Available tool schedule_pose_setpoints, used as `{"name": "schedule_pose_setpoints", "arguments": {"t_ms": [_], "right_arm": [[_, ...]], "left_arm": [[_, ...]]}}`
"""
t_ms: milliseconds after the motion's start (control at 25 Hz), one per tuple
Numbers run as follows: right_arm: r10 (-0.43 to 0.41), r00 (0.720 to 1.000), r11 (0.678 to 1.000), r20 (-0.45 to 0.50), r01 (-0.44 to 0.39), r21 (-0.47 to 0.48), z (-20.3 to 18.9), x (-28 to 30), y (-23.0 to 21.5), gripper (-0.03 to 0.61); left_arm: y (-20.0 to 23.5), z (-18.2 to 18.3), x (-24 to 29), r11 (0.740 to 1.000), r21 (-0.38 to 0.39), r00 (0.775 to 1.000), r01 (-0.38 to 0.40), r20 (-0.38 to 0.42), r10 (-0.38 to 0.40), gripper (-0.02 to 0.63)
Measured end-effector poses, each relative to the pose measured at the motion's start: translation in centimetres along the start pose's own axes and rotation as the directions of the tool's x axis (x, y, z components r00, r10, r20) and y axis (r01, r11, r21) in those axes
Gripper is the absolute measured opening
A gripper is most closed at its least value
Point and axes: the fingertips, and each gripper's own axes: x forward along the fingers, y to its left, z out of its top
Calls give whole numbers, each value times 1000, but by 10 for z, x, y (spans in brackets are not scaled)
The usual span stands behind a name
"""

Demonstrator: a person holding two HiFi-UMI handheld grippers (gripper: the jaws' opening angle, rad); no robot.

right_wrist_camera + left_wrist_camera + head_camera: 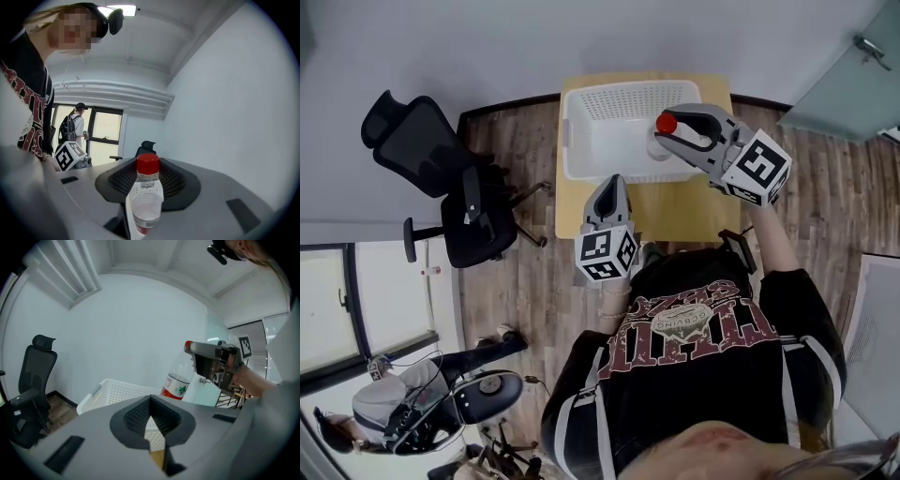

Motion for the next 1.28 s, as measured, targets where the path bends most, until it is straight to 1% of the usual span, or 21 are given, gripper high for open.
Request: {"name": "schedule_pose_setpoints", "arguments": {"t_ms": [200,400,560,760,880,1080,1280], "right_arm": [[12,999,1000,32,-11,-25,23,-11,11,155],[31,998,999,54,-30,-32,32,-25,24,155],[43,997,999,68,-41,-27,32,-46,38,155],[50,995,999,87,-50,7,35,-49,39,153],[52,994,998,94,-53,13,36,-57,44,152],[62,995,998,82,-63,9,33,-59,47,152],[74,995,997,73,-76,24,26,-63,51,152]], "left_arm": [[-4,-1,-7,1000,3,1000,-10,4,10,48],[-13,-5,-14,1000,7,1000,-16,7,16,48],[-28,-13,-21,1000,13,1000,-19,6,19,48],[-26,-14,-20,1000,13,1000,-25,-11,26,48],[-33,-16,-22,1000,14,1000,-24,-14,24,48],[-36,-18,-22,1000,12,999,-27,-29,27,48],[-38,-20,-24,999,8,999,-37,-39,37,48]]}}
